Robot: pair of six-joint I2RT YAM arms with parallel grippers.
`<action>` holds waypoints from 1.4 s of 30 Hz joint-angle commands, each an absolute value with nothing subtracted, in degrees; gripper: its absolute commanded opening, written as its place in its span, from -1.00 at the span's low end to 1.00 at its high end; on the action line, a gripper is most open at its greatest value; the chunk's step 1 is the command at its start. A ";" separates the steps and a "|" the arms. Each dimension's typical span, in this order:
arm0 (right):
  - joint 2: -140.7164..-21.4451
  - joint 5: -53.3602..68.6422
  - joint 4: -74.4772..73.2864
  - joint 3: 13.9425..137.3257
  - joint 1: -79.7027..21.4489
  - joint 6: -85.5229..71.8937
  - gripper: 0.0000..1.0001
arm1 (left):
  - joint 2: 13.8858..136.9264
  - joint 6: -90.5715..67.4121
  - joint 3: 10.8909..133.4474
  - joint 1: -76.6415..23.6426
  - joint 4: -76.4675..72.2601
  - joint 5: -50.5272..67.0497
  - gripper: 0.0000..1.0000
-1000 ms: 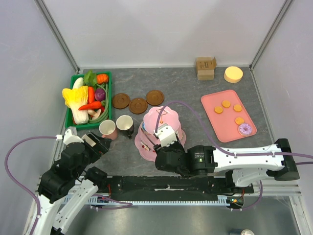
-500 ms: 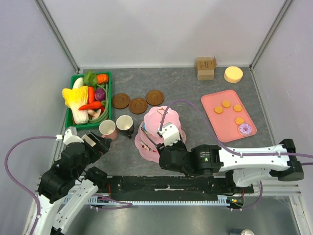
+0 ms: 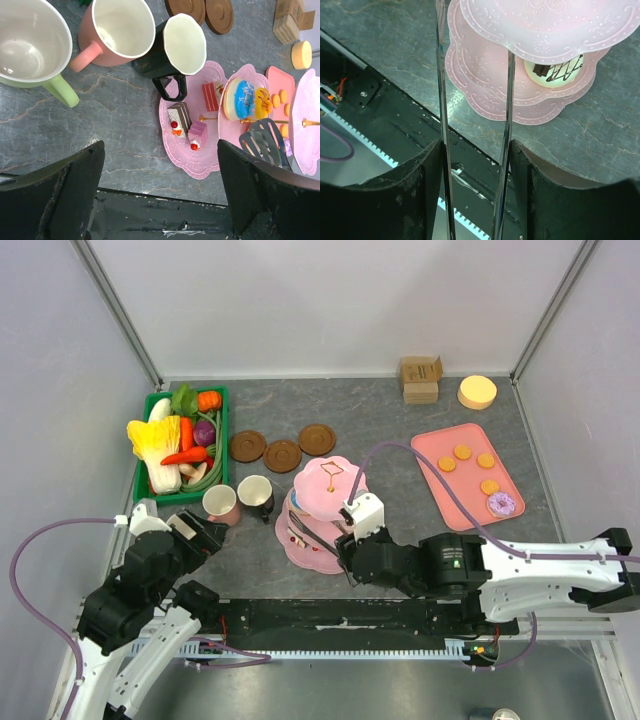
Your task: Serve the afternoon tea
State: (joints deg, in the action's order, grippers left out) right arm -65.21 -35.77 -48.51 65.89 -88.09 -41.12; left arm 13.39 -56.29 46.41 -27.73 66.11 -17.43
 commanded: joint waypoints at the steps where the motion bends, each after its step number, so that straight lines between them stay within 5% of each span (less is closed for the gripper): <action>1: -61.70 -34.02 -46.93 65.57 -87.89 -40.26 0.20 | 13.54 -55.28 46.05 -27.60 64.42 -16.96 0.99; 16: -54.40 -9.50 -29.63 62.48 -87.89 -27.08 0.15 | 14.24 -55.11 46.05 -27.68 64.42 -16.96 0.99; 28: -70.48 -27.76 -31.11 87.78 -86.14 -18.37 0.11 | 16.26 -55.02 47.11 -27.60 62.84 -17.05 0.99; 37: -76.99 -25.49 -38.31 103.00 -59.97 -19.77 0.08 | 18.28 -53.44 45.97 -27.60 58.01 -15.38 0.99; 42: -73.14 -26.19 -42.53 100.65 -40.99 -21.70 0.08 | 20.04 -53.26 44.04 -27.60 54.77 -14.85 0.99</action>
State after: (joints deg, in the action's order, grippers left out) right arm -77.41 -24.34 -38.26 100.79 -50.89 -20.40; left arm 18.41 -55.42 45.56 -27.73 59.90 -15.92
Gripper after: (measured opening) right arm 0.544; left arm 0.993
